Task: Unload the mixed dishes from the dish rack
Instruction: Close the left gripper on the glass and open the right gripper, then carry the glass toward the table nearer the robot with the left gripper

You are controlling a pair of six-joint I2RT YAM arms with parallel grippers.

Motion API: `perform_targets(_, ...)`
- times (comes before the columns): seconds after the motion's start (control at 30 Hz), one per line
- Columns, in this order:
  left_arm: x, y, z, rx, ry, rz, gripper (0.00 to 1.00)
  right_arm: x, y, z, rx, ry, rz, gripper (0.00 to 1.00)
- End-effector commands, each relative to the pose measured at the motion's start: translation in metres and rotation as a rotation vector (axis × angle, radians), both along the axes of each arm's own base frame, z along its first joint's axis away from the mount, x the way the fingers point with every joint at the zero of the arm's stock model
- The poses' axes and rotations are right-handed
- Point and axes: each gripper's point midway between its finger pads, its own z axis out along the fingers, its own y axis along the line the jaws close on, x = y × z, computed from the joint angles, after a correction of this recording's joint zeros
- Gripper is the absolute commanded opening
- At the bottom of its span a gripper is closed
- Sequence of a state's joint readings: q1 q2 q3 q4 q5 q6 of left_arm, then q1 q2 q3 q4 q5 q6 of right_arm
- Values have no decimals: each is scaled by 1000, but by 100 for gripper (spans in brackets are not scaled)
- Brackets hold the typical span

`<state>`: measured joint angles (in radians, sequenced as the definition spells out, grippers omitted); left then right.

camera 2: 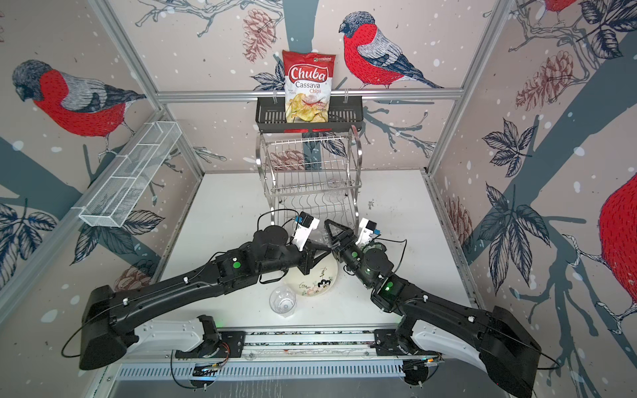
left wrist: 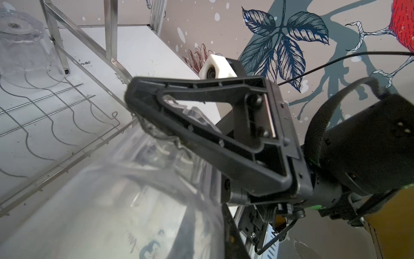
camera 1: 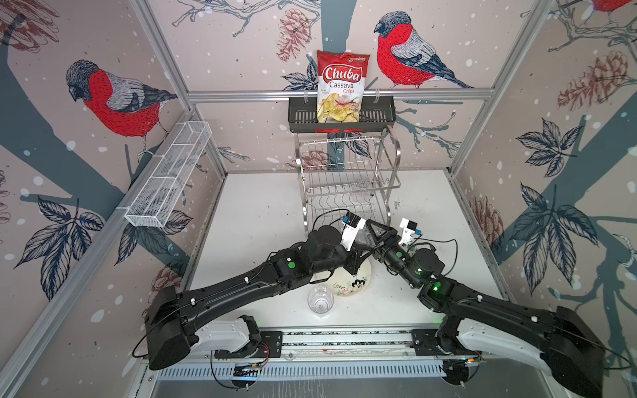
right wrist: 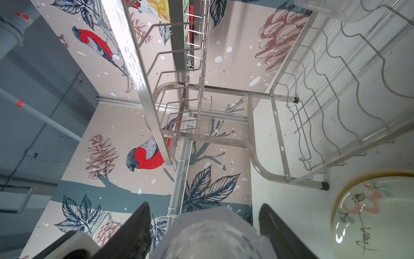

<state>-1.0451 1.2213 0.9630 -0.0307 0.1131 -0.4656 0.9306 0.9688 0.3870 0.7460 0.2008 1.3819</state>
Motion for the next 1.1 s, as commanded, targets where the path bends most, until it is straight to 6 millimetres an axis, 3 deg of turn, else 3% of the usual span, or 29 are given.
perform_targets(0.0,15,8,1,-4,11,97,0,-14,13,4,-90,-103,94,35)
perform_targets(0.07,15,9,0,-2,10,99,0,-14,13,2,-100,-100,91,38)
perform_targets(0.13,15,10,2,-3,5,102,0,-13,13,1,-107,-97,88,47)
perform_targets(0.27,18,11,4,-4,1,106,0,-10,13,-3,-137,-86,83,90)
perform_targets(0.33,19,12,3,1,1,107,0,-9,12,-4,-154,-82,79,99)
perform_targets(0.6,24,11,-2,22,17,108,0,-4,-2,-7,-161,-82,44,99)
perform_targets(0.7,24,11,-12,55,31,105,0,-2,-10,-9,-164,-81,28,99)
perform_targets(0.73,25,9,-6,51,25,101,0,-1,-13,-10,-166,-80,21,99)
perform_targets(1.07,26,9,-15,206,48,68,0,5,-59,-22,-207,-76,-104,99)
